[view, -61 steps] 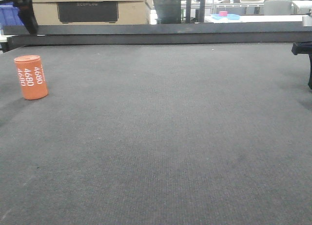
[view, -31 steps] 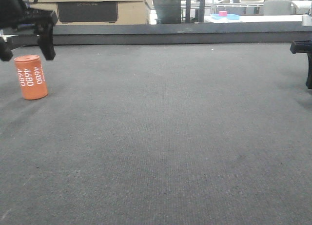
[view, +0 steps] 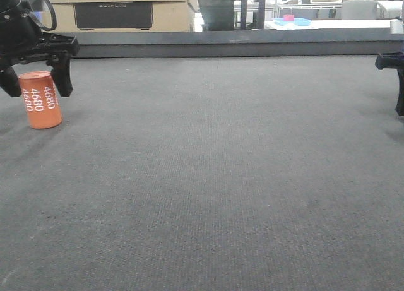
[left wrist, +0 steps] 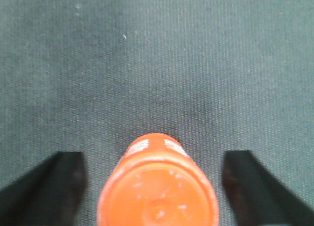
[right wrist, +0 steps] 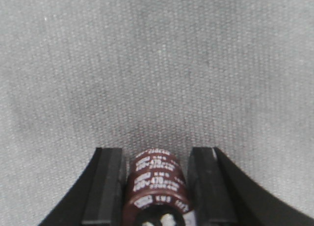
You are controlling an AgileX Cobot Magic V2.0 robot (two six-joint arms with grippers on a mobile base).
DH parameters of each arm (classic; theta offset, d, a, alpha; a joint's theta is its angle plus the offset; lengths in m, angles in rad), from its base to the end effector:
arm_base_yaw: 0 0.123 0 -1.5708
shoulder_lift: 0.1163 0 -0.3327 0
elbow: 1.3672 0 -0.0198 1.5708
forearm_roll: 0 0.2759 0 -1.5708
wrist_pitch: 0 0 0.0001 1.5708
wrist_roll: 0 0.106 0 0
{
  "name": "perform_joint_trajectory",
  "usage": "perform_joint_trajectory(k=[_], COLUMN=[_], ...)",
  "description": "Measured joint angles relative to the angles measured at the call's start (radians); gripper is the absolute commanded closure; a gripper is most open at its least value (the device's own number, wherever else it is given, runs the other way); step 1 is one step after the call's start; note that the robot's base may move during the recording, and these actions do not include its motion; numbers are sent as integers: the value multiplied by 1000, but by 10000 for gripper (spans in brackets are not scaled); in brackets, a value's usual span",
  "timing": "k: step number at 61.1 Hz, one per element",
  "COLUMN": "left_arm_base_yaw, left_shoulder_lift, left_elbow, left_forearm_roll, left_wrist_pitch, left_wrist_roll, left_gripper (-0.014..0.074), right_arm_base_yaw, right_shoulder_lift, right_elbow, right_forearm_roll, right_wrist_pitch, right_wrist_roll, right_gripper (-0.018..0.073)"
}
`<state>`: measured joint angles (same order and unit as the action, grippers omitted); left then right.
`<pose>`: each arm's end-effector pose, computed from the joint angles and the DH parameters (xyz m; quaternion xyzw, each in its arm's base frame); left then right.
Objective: Place cylindrical capacitor in blue bin on shelf
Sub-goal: 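Close left gripper on orange cylinder and lift both held objects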
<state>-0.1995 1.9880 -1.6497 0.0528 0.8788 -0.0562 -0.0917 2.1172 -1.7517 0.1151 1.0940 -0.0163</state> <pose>0.4778 -0.0922 0.2643 0.0818 0.9721 -0.0046 0.2199 0.4953 -0.0347 0.2252 0.0586 0.9919 0.0480 0.1017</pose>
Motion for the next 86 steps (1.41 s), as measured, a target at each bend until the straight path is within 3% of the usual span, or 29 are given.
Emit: perform_joint_trajectory(k=[17, 36, 48, 65, 86], left_arm_base_yaw=[0, 0, 0, 0, 0], left_shoulder_lift=[0, -12, -88, -235, -446], left_elbow=[-2, -4, -4, 64, 392], left_forearm_roll=[4, 4, 4, -29, -82], left_wrist_pitch=[18, 57, 35, -137, -472], left_wrist_roll=[0, 0, 2, 6, 6], left_gripper=[707, 707, 707, 707, 707], right_arm_base_yaw=[0, 0, 11, 33, 75], right_shoulder_lift=[-5, -121, -227, -373, -589], right_elbow=[0, 0, 19, 206, 613], right_forearm_roll=[2, 4, 4, 7, 7], right_wrist_pitch=[9, 3, -76, -288, -711], right_wrist_roll=[0, 0, 0, 0, 0], right_gripper=[721, 721, 721, 721, 721])
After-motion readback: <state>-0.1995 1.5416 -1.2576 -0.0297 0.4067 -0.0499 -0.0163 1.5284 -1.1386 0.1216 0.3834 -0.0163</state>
